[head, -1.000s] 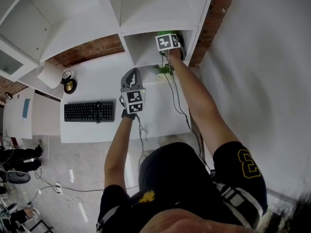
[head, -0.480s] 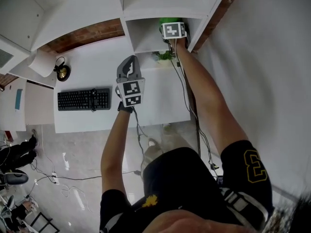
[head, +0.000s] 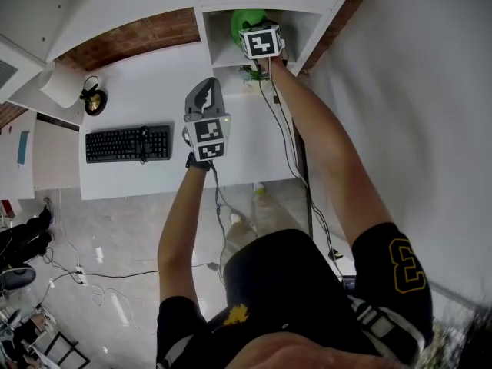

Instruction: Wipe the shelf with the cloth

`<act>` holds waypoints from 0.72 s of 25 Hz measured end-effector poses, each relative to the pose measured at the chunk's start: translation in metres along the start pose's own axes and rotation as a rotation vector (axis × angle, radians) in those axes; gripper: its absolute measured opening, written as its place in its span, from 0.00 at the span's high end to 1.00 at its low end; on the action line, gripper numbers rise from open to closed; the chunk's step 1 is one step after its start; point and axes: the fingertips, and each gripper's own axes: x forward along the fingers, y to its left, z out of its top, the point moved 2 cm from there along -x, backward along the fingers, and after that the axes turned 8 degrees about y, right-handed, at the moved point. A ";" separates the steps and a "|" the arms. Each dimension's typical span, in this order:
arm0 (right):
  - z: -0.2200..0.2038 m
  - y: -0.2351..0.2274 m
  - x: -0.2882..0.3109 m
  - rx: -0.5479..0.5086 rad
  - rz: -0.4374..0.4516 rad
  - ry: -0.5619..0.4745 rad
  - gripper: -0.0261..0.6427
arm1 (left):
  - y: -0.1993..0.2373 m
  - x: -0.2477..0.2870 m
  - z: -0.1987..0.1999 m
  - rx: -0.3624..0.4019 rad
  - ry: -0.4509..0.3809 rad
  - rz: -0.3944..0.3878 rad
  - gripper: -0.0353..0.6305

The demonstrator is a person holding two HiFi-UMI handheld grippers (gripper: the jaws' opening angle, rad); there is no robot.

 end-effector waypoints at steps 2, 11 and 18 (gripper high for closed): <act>0.005 0.019 0.001 -0.021 0.044 -0.016 0.82 | 0.001 -0.003 0.001 0.000 -0.002 0.003 0.92; -0.004 0.089 0.018 -0.107 0.161 0.058 0.82 | 0.022 -0.018 -0.009 -0.010 0.005 0.032 0.92; -0.005 0.106 0.024 -0.215 0.153 0.076 0.82 | 0.037 -0.029 -0.021 -0.005 0.023 0.043 0.92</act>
